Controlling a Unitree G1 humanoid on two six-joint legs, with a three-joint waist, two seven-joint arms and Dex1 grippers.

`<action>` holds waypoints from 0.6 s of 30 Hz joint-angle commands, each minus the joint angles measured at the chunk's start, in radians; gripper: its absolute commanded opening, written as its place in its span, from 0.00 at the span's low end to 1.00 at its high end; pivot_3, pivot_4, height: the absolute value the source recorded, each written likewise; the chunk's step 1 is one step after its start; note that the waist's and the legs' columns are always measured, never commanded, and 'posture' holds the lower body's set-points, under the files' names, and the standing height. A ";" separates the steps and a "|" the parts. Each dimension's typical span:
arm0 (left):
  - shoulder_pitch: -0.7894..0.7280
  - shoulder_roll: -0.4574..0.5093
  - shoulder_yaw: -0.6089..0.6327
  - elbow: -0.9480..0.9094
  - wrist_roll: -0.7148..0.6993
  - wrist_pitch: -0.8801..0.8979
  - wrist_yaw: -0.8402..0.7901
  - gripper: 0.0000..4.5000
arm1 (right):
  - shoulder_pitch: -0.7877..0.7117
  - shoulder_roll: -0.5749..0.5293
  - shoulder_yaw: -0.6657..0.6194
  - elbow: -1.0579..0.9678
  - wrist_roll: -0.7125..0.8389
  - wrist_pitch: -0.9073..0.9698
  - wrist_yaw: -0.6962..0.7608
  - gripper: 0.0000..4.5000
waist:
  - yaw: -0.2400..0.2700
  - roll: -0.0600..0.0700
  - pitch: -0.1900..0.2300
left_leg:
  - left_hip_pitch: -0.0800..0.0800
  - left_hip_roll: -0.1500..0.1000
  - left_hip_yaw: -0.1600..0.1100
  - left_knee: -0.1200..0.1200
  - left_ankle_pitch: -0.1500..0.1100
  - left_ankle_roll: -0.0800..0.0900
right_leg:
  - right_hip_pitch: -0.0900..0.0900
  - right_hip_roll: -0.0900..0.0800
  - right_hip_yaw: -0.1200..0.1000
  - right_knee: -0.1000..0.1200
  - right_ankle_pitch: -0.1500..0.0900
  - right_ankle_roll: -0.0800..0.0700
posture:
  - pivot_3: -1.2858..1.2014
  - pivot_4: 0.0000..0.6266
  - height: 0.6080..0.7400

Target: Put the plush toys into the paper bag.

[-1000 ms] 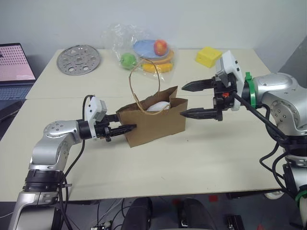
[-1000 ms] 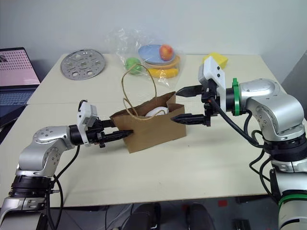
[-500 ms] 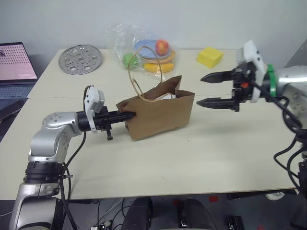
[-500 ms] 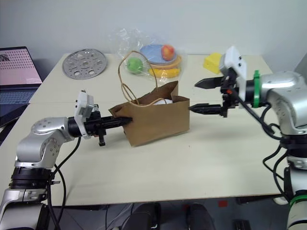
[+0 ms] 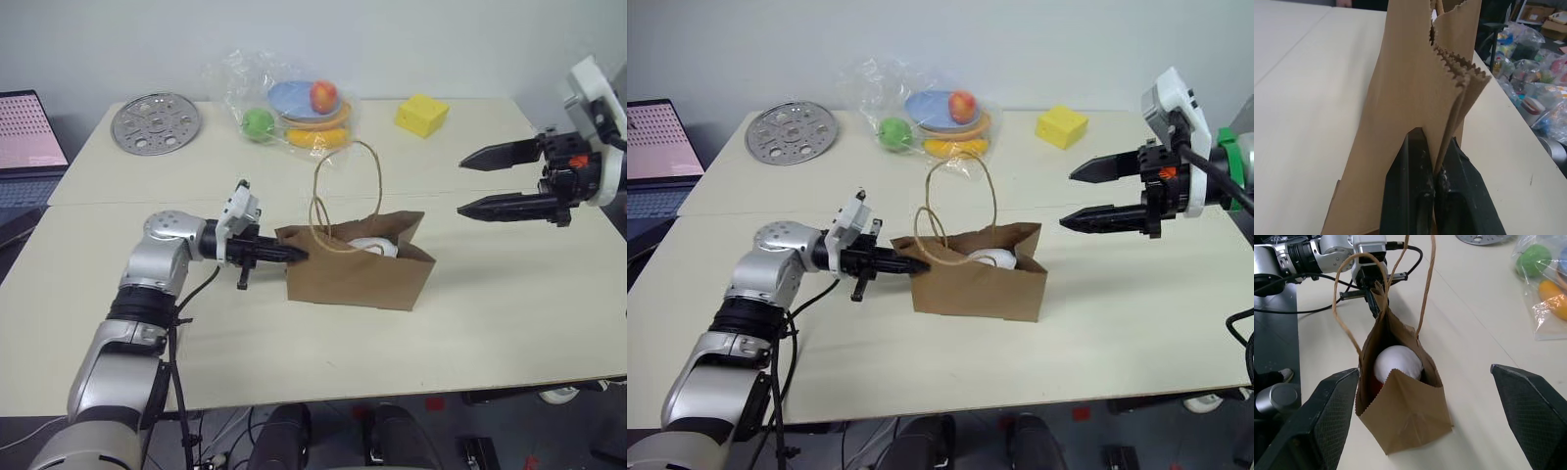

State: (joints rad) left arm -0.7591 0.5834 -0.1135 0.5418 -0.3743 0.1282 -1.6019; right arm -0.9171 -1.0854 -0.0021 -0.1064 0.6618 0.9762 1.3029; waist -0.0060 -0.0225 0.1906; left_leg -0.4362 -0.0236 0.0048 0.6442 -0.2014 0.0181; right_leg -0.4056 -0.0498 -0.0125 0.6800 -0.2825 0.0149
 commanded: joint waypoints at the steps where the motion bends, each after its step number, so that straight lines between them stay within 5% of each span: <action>1: -0.013 -0.020 0.025 0.015 -0.003 -0.009 0.012 0.14 | -0.017 0.026 -0.009 -0.034 0.008 0.012 -0.039 1.00 | 0.000 0.000 0.000 | 0.000 0.000 0.000 0.000 0.000 0.000 | 0.000 0.000 0.000 0.000 0.000 0.000 | 0.52 0.24 1.00; 8: 0.009 0.065 0.063 -0.088 -0.025 0.072 0.004 0.61 | -0.003 0.056 0.009 0.001 -0.009 -0.015 -0.030 1.00 | 0.000 0.000 0.000 | 0.000 0.000 0.000 0.000 0.000 0.000 | 0.000 0.000 0.000 0.000 0.000 0.000 | 0.52 0.24 1.00; 13: 0.118 0.227 0.178 -0.293 -0.096 0.229 0.048 0.95 | 0.042 0.025 0.010 0.083 -0.065 -0.108 0.016 1.00 | -0.003 0.000 0.000 | 0.000 0.000 0.000 0.000 0.000 0.000 | 0.000 0.000 0.000 0.000 0.000 0.000 | 0.52 0.24 1.00; 18: 0.304 0.446 0.375 -0.519 -0.055 0.392 0.269 1.00 | 0.119 -0.049 -0.006 0.189 -0.114 -0.215 0.108 1.00 | -0.003 0.000 0.000 | 0.000 0.000 -0.001 -0.001 -0.001 0.001 | 0.000 -0.001 0.000 -0.001 0.000 0.000 | 0.52 0.24 1.00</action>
State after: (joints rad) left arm -0.4734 0.9974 0.1952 0.1031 -0.4459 0.4933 -1.3969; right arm -0.7929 -1.1120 0.0242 0.0663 0.5608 0.8093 1.3743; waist -0.0089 -0.0222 0.1908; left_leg -0.4360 -0.0236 0.0042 0.6431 -0.2023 0.0190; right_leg -0.4056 -0.0514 -0.0128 0.6787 -0.2826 0.0148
